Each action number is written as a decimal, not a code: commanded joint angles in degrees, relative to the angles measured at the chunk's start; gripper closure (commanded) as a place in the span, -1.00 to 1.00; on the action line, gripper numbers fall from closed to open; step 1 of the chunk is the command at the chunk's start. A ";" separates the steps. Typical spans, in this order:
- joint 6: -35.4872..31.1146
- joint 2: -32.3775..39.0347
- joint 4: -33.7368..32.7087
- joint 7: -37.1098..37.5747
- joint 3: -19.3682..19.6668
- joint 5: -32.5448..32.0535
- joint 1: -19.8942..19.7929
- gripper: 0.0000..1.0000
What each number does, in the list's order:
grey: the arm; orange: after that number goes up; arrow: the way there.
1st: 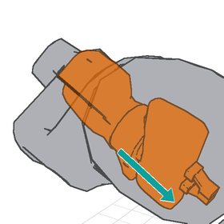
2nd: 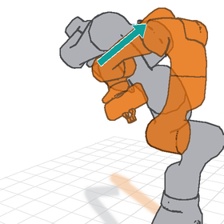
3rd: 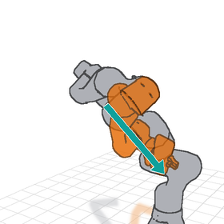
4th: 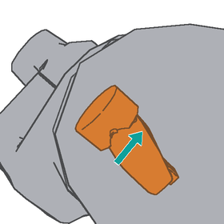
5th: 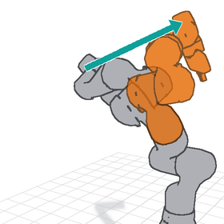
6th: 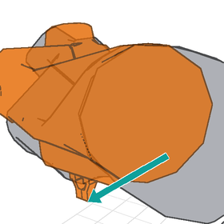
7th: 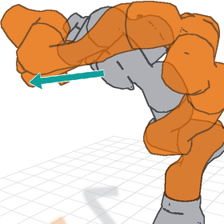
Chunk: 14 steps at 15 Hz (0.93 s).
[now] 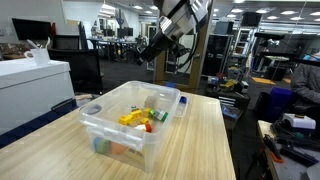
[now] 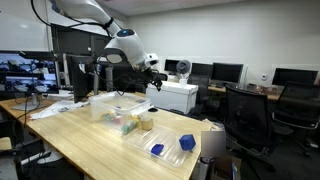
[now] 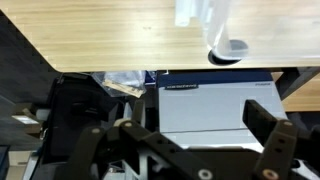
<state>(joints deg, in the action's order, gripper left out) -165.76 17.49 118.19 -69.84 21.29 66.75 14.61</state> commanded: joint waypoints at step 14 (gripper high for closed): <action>22.77 6.71 5.27 31.71 -12.25 -62.77 -5.27 -1.00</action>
<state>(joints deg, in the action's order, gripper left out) -147.11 23.09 125.83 -43.30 13.93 12.37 15.20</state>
